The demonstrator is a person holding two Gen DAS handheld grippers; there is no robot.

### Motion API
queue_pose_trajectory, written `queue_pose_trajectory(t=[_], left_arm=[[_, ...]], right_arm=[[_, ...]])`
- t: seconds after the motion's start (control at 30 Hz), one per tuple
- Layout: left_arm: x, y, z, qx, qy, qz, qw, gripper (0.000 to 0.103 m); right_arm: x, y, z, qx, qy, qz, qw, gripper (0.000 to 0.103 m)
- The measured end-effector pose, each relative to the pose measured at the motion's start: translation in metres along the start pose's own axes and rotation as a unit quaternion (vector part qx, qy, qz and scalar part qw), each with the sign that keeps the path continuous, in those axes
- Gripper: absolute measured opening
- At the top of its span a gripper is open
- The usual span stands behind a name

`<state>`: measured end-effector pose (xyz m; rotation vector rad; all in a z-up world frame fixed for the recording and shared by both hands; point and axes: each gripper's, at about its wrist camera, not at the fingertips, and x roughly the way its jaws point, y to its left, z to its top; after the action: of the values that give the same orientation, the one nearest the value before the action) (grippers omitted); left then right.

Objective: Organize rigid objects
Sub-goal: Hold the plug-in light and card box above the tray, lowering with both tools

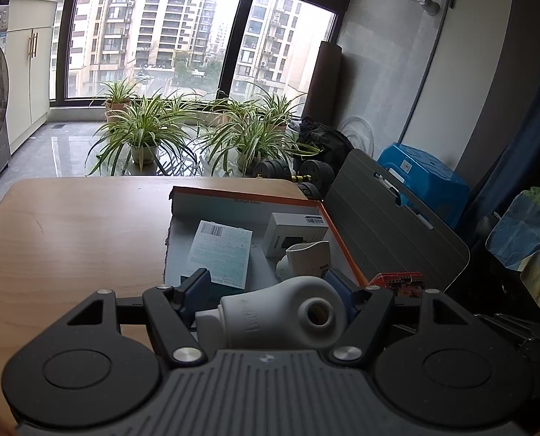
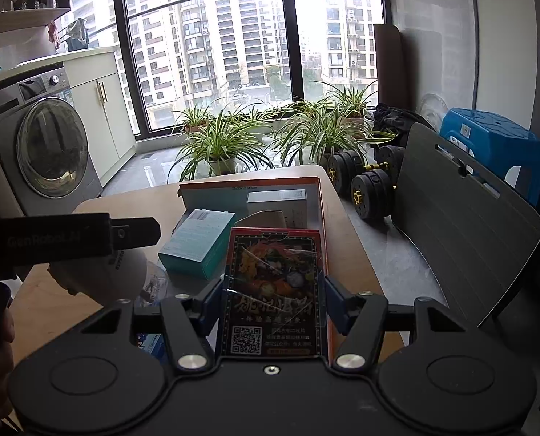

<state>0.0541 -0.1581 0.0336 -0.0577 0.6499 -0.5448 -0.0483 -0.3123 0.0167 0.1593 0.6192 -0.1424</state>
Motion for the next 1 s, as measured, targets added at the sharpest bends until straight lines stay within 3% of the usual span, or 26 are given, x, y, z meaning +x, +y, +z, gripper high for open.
queue_pose_trajectory(t=[1.0], left_arm=[[0.036,0.001,0.001,0.002,0.027,-0.015,0.9995,0.071]], right_arm=[[0.038,-0.011,-0.004,0.012,0.040,-0.019,0.999,0.071]])
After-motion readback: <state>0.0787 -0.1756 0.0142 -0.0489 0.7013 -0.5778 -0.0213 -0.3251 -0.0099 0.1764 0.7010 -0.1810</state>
